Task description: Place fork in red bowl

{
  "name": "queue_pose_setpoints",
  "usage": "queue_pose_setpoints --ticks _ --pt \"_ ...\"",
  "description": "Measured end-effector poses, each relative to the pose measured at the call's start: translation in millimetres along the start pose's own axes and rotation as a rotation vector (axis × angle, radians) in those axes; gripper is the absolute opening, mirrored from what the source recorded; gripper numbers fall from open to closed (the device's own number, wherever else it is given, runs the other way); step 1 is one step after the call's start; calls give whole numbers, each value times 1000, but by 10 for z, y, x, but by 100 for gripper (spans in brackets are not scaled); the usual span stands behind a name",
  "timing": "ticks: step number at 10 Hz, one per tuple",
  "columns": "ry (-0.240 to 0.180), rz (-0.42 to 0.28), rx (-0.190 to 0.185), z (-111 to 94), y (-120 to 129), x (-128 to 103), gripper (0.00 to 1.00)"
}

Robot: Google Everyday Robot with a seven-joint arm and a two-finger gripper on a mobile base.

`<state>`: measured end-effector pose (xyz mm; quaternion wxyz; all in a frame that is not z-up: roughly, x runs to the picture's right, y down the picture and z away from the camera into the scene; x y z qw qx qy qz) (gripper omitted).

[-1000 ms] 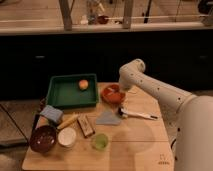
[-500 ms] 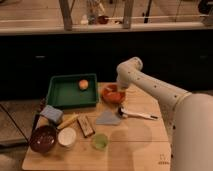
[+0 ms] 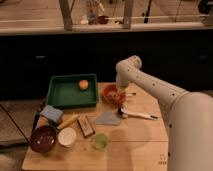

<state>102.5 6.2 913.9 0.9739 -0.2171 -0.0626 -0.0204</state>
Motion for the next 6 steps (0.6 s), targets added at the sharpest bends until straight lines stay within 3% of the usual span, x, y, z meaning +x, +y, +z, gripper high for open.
queue_pose_setpoints --ticks 6 --pt "-13 -60 -36 -10 11 -20 80"
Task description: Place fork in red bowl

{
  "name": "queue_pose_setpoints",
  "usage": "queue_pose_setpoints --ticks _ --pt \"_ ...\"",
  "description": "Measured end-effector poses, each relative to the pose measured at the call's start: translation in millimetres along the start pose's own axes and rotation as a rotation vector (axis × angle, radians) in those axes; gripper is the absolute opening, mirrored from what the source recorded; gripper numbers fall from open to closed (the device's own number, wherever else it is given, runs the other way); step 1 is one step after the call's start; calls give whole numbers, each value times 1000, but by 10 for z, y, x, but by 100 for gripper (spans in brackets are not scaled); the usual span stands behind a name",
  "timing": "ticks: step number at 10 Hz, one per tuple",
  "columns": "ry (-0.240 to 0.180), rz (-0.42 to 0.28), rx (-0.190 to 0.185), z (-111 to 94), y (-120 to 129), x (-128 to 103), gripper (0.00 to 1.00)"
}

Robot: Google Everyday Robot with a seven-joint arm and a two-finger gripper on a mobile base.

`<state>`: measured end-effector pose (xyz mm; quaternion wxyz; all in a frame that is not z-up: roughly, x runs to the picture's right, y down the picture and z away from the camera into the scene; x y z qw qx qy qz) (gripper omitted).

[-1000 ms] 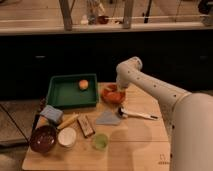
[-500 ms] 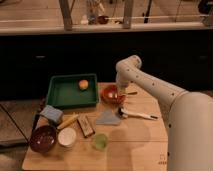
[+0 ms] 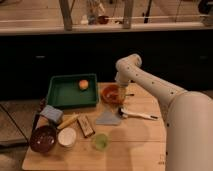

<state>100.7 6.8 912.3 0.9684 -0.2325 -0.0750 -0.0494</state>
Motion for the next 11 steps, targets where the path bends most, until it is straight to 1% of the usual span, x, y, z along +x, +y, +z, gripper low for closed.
queue_pose_setpoints --ticks 3,8,11 --pt "-6 -10 -8 2 6 16 80" --pt "-21 -38 -11 -21 -6 32 80" --pt "-24 -42 -11 -26 -7 36 80"
